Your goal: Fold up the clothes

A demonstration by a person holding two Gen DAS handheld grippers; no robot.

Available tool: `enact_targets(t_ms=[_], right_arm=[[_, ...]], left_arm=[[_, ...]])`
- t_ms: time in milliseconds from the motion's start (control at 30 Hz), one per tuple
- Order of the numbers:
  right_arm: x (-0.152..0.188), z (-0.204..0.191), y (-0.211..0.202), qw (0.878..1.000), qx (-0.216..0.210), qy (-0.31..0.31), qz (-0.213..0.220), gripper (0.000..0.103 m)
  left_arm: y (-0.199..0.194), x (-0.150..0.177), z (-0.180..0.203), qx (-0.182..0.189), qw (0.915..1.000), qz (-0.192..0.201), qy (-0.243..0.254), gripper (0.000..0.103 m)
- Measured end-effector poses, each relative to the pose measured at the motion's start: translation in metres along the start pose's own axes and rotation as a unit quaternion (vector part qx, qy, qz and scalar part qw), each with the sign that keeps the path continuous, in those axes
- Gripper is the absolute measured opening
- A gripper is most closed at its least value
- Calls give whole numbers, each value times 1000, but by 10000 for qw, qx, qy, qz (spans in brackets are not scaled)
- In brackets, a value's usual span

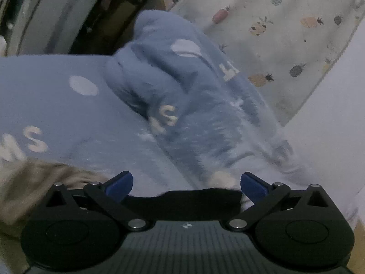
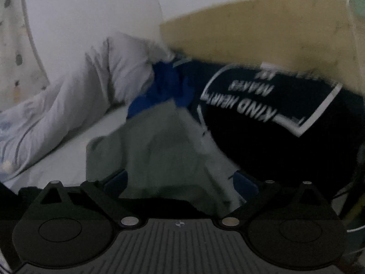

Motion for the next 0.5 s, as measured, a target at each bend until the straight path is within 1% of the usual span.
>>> enact_targets(t_ms=[67, 100, 167, 233, 333, 400, 500], right_arm=[[0, -11, -20, 9996, 33, -4, 264, 100], [5, -19, -26, 9996, -41, 10, 275, 101], [16, -37, -34, 9994, -242, 47, 228, 102], [29, -52, -35, 9989, -474, 72, -12, 102], [45, -72, -36, 9975, -638, -72, -298, 102], [51, -83, -35, 9971, -632, -221, -376, 102], [53, -96, -32, 9969, -586, -269, -444, 102]], left_arm=[[-2, 10, -12, -171, 9992, -211, 302, 103], [0, 20, -16, -262, 9978, -345, 498, 103], [13, 37, -19, -302, 9948, -596, 772, 103], [30, 48, -19, -290, 9929, -762, 869, 103], [49, 52, -16, -177, 9929, -792, 865, 103], [64, 51, -10, -187, 9918, -791, 986, 103], [87, 49, -1, -201, 9898, -790, 1167, 103]])
Point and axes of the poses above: each gripper's, at about its wrist camera, not at the fingertips, and y roughly the way its jaws point, z to its right, x to its underside, the point moved 5 cm from there along y, roughly the way its jaws point, and after that the axes turned 2 degrees about -z, right-handed, at the moved point
